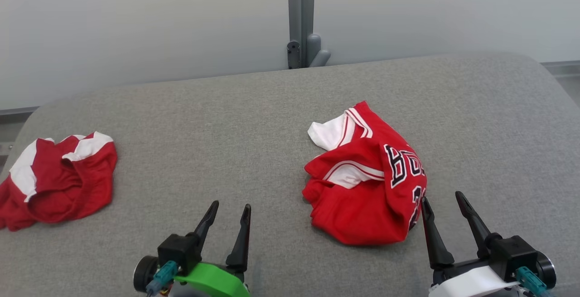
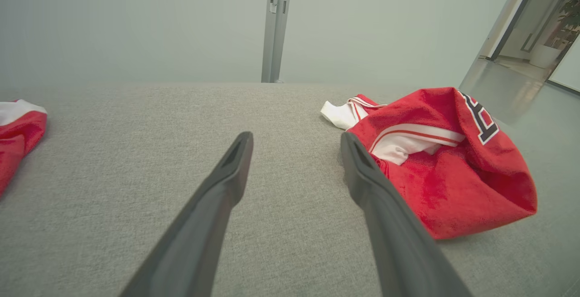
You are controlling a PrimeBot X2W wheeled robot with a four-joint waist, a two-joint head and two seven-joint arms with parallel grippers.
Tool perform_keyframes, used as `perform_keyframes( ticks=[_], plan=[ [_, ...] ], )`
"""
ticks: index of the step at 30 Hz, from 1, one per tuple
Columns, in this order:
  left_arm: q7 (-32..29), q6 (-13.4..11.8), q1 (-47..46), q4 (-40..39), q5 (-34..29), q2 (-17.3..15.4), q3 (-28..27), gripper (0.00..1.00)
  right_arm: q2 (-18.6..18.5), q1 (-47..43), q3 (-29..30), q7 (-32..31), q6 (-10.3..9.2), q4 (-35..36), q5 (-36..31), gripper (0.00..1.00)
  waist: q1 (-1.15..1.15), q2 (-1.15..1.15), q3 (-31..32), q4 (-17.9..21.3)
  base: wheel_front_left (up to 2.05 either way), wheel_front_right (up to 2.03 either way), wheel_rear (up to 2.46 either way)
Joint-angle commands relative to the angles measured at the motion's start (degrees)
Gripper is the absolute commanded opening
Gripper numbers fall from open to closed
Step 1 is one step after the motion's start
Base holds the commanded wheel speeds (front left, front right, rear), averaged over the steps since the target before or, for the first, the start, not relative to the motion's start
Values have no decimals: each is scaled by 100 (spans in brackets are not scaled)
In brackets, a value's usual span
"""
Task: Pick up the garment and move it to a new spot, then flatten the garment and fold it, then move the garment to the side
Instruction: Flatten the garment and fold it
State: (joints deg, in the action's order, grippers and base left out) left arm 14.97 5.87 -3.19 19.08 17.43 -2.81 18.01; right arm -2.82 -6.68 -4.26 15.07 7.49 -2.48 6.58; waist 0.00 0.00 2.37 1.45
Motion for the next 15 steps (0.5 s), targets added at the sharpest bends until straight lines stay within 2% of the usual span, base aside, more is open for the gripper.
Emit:
perform_keyframes(
  ticks=[1,5,10,15],
  plan=[
    [18,32,-234,139,109,-16,129,100,-13,49,5,28,0,-7,-32,100,0,0,-116,226,0,0,0],
    [18,92,-790,774,728,-16,612,100,-13,73,-34,28,0,-9,-53,100,0,0,-246,440,0,0,0],
    [14,114,-1415,1433,1213,-19,1148,100,-12,141,-87,28,0,-6,-53,100,0,0,-398,630,0,0,0],
    [-218,126,-2130,2168,1840,-21,1616,100,-13,291,-171,28,0,0,-18,100,0,0,-628,821,0,0,0]
  ],
)
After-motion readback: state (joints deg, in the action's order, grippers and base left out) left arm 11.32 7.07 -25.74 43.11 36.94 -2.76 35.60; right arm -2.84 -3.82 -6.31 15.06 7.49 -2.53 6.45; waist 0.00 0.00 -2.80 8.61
